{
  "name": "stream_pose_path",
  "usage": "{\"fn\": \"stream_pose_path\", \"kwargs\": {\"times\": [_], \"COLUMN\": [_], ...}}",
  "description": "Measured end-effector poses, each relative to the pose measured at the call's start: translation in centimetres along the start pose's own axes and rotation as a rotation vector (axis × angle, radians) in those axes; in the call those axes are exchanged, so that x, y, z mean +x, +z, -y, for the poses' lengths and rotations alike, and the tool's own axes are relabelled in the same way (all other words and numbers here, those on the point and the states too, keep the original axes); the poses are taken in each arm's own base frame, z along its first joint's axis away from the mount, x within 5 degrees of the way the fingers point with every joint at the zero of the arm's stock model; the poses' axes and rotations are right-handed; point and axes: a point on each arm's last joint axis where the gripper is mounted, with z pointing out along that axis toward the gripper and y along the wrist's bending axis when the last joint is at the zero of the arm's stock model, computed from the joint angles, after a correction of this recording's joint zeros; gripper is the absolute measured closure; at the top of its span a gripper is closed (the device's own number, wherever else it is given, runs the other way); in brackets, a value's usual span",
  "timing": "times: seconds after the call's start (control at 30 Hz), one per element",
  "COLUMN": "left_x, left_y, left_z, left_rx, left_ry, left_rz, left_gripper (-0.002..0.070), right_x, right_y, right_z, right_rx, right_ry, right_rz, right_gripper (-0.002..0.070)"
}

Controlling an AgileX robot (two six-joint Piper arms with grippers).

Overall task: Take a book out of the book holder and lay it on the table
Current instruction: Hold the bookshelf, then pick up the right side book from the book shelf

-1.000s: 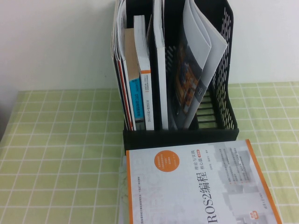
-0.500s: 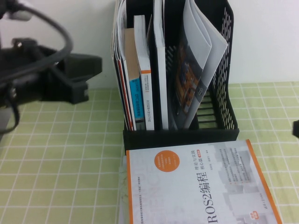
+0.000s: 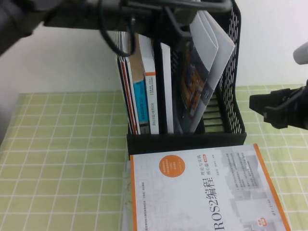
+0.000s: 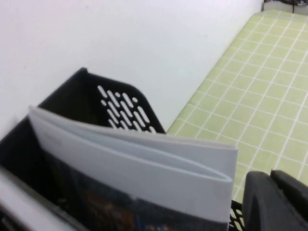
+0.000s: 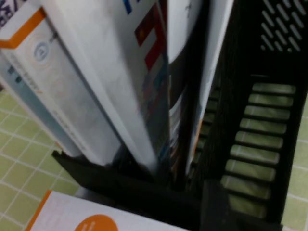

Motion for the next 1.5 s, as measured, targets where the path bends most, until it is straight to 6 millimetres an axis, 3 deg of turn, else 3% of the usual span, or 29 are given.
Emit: {"fn": "stream_pose_path", "kwargs": {"times": [0.27,0.43,0.7,0.97,1.2,1.3,1.37,1.43,1.5], "left_x": [-0.1,1.9,2.2,2.3,2.5,2.5,2.5,2.5,2.5], "left_y": [6.8,9.8,9.8,9.8,9.7,9.6,9.6,9.6,9.6], "left_z": [1.5,0.9,-0.1,-0.4,-0.8,-0.9,-0.9,-0.9,-0.9], "left_rx": [0.078,0.069,-0.024,-0.049,-0.076,-0.080,-0.081,-0.084,-0.087], "left_ry": [0.146,0.166,0.178,0.182,0.148,0.147,0.149,0.144,0.127], "left_rz": [-0.056,-0.136,-0.191,-0.208,-0.226,-0.228,-0.229,-0.230,-0.230], "left_gripper": [0.0677,0.0677,0.0677,0.0677,0.0678,0.0677,0.0677,0.0677,0.0677], "right_x": [0.4,0.4,-2.7,-4.8,-5.4,-5.1,-4.8,-4.3,-3.9], "right_y": [2.3,2.7,3.3,7.4,12.0,14.4,15.6,16.6,17.2], "right_z": [0.9,1.0,0.7,0.0,0.8,1.1,1.1,1.0,0.9], "right_rx": [0.037,0.041,0.030,-0.068,-0.072,-0.096,-0.127,-0.162,-0.188], "right_ry": [0.003,-0.011,-0.062,-0.046,-0.026,-0.028,-0.043,-0.047,-0.037], "right_rz": [-0.004,0.000,0.080,0.082,0.094,0.079,0.068,0.053,0.040], "right_gripper": [0.0261,0.0259,0.0259,0.0259,0.0260,0.0314,0.0403,0.0542,0.0613]}}
